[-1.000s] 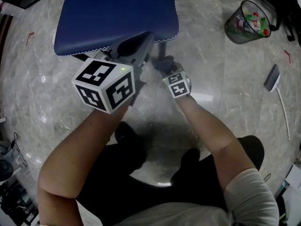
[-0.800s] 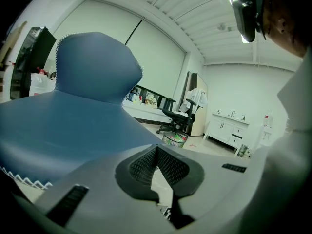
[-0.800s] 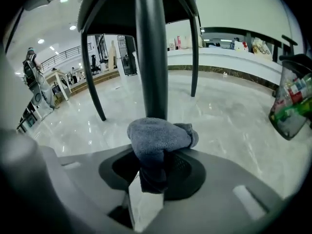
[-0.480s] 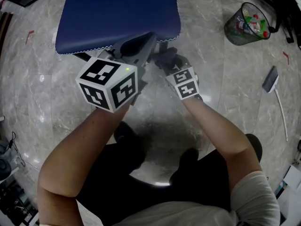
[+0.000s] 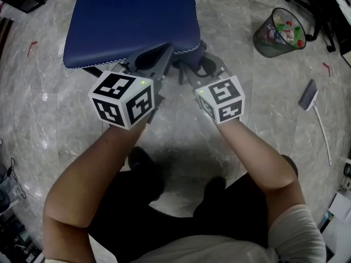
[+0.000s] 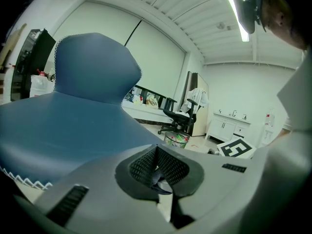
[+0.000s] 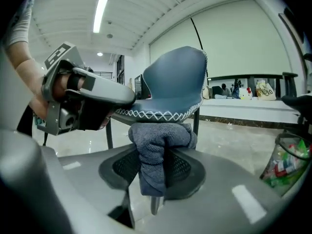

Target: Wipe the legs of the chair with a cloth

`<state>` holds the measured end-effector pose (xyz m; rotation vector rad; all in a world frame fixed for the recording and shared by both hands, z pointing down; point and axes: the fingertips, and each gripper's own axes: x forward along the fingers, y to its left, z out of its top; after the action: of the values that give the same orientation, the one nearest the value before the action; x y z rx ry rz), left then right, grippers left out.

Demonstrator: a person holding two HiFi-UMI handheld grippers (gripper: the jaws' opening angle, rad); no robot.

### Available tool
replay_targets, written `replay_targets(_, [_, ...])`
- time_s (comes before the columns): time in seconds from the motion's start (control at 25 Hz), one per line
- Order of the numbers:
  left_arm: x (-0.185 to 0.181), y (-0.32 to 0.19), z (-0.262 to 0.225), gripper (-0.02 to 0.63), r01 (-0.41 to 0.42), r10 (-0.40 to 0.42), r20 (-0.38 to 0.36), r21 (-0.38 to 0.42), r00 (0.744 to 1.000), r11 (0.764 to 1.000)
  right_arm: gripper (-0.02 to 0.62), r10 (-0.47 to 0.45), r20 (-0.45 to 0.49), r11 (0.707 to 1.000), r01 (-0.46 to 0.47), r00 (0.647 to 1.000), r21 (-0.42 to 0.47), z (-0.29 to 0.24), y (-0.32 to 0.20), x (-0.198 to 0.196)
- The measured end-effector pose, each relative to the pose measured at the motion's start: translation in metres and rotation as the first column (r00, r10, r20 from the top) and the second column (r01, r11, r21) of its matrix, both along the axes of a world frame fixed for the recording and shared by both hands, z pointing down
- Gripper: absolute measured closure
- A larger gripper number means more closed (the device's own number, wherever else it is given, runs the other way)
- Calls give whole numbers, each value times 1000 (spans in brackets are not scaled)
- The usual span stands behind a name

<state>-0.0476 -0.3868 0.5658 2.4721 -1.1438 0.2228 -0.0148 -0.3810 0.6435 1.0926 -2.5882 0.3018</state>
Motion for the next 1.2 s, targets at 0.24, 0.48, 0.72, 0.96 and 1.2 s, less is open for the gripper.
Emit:
replay_targets(0.24, [1, -4, -25, 601, -1, 2, -10, 64, 1000, 998, 472, -30, 33, 1000, 30, 999, 3, -41, 29, 11])
replay_targets(0.48, [3, -6, -73, 601, 21, -10, -68, 157, 998, 987, 474, -28, 144, 989, 7, 989, 148, -133, 30, 24])
replay_targets(0.72, [5, -15, -102, 601, 73, -63, -49, 251, 997, 965, 477, -29, 127, 974, -1, 992, 228, -171, 4, 29])
replay_targets(0.96, [7, -16, -102, 601, 75, -64, -54, 242, 997, 967, 482, 4, 143, 975, -35, 990, 219, -175, -8, 35])
replay_targets(1.2, [14, -17, -101, 601, 64, -53, -53, 234, 997, 970, 482, 20, 135, 972, -51, 991, 228, -177, -10, 45])
